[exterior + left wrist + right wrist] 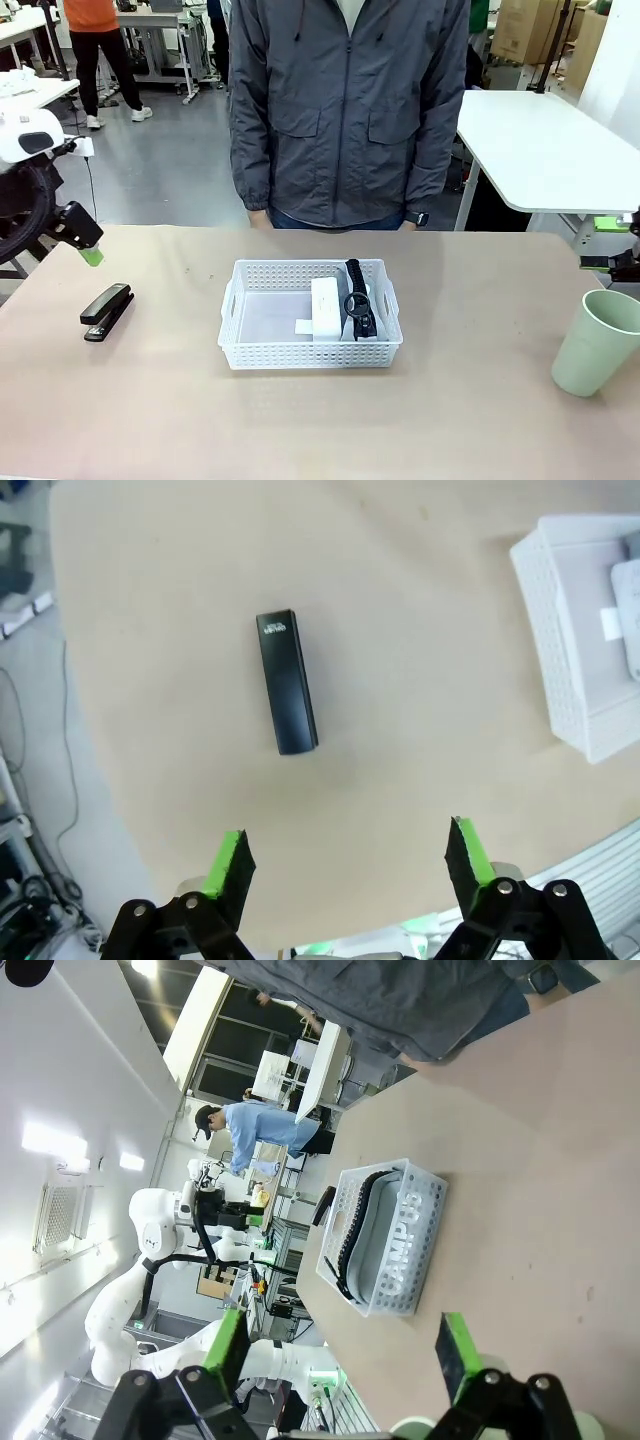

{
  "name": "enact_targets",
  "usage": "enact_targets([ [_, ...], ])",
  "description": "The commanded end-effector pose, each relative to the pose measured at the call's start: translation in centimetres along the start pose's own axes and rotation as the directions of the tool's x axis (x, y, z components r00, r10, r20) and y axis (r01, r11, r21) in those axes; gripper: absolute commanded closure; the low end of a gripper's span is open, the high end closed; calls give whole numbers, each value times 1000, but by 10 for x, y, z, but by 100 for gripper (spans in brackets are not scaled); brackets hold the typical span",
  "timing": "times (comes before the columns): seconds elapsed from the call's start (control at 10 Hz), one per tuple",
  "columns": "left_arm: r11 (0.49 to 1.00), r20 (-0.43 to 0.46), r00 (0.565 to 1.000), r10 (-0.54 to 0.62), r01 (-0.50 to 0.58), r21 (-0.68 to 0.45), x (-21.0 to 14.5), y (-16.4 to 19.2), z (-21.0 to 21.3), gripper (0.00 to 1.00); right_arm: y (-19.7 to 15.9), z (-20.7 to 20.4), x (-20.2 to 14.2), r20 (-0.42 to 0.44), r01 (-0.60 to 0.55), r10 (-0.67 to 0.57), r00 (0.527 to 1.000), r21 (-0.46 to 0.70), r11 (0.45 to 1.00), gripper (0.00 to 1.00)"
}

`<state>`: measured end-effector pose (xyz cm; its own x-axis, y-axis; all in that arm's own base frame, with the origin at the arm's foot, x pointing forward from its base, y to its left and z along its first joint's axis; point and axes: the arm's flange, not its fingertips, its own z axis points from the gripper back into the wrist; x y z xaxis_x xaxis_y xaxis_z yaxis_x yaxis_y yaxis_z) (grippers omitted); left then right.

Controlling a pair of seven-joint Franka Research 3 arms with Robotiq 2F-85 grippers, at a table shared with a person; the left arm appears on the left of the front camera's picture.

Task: Efficiently arrange items inside the basket to fit them all.
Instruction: Pick up the Stapler and place it inside the Organizing basket.

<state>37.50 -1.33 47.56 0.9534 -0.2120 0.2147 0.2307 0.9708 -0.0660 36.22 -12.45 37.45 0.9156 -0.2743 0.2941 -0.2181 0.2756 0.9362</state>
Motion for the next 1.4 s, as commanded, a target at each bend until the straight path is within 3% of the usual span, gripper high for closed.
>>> enact_targets([
  [0.0,998,46,997,66,-66,0,13,3,-27,0,4,-1,1,8,11,-11,1000,-9,1000,0],
  [0.5,991,56,995,86,-91,100,30,0,-99,0,4,-1,1,8,11,-11,1000,-9,1000,0],
  [1.3,971,-116,975,188,-167,169,55,30,-164,0,4,-1,1,8,11,-11,1000,-9,1000,0],
])
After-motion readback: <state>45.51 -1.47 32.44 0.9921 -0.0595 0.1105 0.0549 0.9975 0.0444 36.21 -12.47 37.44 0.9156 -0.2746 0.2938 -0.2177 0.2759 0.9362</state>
